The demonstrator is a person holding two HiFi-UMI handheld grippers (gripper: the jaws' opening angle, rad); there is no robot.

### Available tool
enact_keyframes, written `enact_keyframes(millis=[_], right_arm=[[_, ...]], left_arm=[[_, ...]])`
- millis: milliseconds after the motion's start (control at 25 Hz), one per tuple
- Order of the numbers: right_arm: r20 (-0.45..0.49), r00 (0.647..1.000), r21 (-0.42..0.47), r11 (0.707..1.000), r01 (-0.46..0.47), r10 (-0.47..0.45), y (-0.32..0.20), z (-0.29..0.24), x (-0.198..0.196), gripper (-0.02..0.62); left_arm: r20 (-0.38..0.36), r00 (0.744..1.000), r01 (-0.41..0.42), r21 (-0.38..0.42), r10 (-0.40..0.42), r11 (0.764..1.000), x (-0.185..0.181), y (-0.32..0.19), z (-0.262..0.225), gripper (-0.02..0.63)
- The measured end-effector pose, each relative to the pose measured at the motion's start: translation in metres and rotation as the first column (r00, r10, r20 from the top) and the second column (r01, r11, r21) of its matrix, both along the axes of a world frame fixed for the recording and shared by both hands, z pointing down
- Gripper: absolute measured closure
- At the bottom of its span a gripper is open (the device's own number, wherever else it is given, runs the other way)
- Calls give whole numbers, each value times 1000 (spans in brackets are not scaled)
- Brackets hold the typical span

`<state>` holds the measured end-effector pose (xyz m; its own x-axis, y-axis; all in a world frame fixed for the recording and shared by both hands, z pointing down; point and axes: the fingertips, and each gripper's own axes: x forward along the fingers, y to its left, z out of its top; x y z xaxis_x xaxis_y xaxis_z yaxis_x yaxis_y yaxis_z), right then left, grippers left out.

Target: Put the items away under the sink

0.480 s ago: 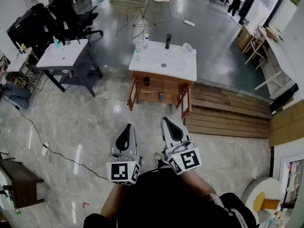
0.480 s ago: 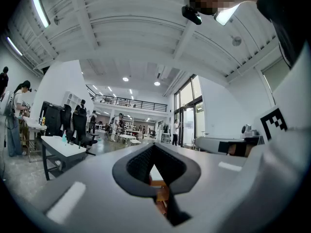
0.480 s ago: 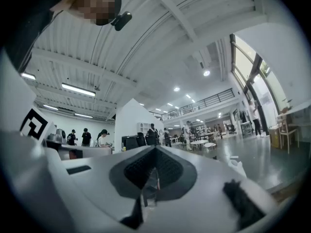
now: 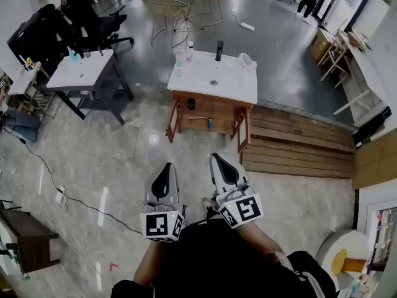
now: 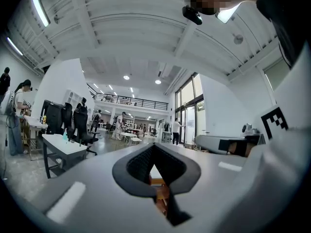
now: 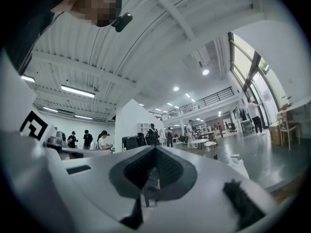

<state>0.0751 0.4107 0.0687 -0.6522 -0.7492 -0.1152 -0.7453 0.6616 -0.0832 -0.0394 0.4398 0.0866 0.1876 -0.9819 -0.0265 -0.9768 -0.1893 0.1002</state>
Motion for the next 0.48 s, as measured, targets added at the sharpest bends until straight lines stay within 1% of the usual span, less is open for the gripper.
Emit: enact_keyframes(millis=[240,480], right_arm=[[13,1000,-1,1000,-2,2,-19,-1,12,586],[8,1000,4,1000,18,-18,-51,4,26,586]], left_arm=[[8,1000,9,-7,-9,1000,11,-16,1,600],[8,1000,27,-12,-27,1000,27,-46,4,598]])
